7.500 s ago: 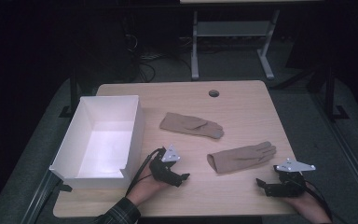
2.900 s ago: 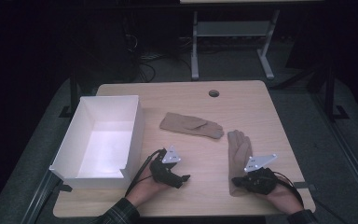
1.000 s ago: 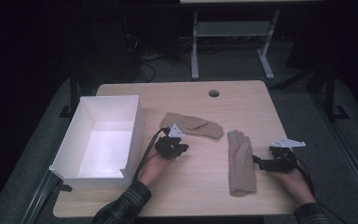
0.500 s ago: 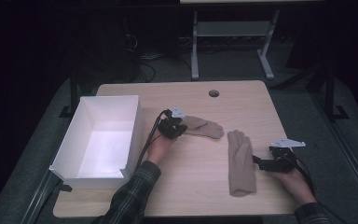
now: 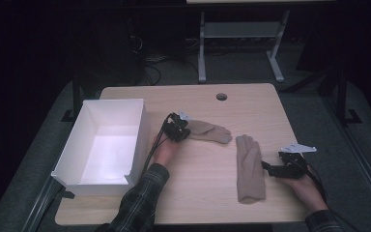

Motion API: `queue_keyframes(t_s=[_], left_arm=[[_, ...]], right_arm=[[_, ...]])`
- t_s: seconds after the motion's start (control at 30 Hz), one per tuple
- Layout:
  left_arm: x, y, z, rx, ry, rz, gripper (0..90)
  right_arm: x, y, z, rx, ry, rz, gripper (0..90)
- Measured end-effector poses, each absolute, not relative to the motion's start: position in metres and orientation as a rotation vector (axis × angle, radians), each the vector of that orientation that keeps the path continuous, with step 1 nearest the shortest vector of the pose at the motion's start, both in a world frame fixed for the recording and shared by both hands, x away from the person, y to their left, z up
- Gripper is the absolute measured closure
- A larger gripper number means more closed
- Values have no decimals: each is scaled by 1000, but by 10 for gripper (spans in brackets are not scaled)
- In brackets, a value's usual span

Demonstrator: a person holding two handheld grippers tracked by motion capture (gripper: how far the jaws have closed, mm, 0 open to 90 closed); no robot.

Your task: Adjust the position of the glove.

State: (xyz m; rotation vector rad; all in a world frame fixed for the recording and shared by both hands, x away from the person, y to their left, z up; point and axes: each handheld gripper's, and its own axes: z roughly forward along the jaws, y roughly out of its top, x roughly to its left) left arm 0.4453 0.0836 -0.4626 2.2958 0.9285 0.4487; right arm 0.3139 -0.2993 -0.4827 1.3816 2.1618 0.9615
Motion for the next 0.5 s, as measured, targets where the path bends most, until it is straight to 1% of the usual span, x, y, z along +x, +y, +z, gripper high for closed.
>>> queue_keyframes(t_s=[0.33, 0.5], left_arm=[[430, 81, -459, 2327, 931, 392, 895], [417, 80, -457, 2339, 938, 338, 895]], right_arm=[[314, -299, -483, 1376, 2167, 961, 178], [314, -299, -483, 1375, 2171, 964, 178]])
